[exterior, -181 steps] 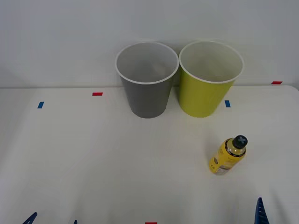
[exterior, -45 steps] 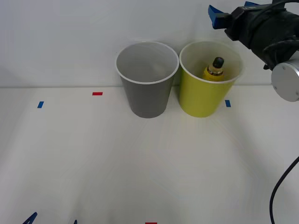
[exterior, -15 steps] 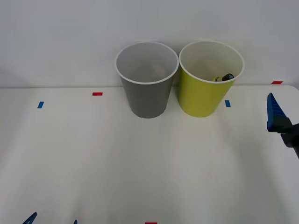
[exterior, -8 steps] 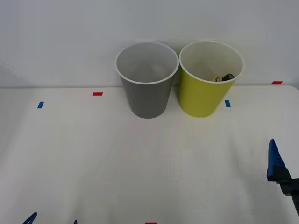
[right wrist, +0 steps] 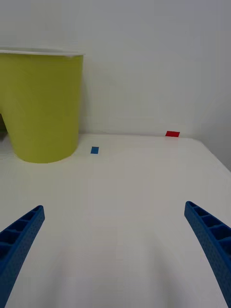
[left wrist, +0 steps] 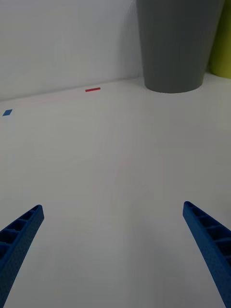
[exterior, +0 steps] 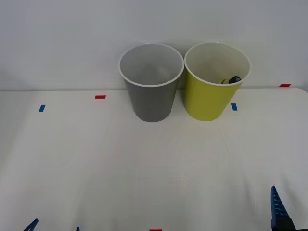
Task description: Put cans in the gray bin and PET bottles in the light green bin.
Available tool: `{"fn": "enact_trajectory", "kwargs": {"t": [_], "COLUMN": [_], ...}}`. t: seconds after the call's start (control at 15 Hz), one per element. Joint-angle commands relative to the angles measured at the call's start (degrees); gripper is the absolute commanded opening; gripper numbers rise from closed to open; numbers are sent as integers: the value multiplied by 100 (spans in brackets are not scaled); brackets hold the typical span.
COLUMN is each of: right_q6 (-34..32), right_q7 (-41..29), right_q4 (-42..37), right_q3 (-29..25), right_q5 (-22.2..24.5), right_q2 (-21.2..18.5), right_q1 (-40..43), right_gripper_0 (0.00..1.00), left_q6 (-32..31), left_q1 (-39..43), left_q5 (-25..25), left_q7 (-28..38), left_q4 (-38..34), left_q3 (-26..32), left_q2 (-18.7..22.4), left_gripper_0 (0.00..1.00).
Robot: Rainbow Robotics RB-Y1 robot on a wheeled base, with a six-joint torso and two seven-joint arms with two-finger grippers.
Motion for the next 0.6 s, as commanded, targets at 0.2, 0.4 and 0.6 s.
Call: {"fn": "enact_trajectory", "kwargs": {"t": [0.2, 0.4, 0.6], "right_q6": [36, 27, -8], "right_q7": [-24, -50, -50], "right_q4": [-6, -6, -6], "right_q3": [223, 276, 311], "right_q5": [-2, 15, 41], "right_q2": [54, 54, 45], "right_q1": [438, 534, 684], "right_gripper_0": [100, 100, 100], "left_q6": [0, 0, 0], "left_q1": [0, 0, 0], "left_q5": [0, 0, 0], "left_q7": [0, 0, 0], "left_q4": [0, 0, 0], "left_q3": [0, 0, 0], "left_q2": [0, 0, 0], "left_gripper_0": [100, 100, 100]}}
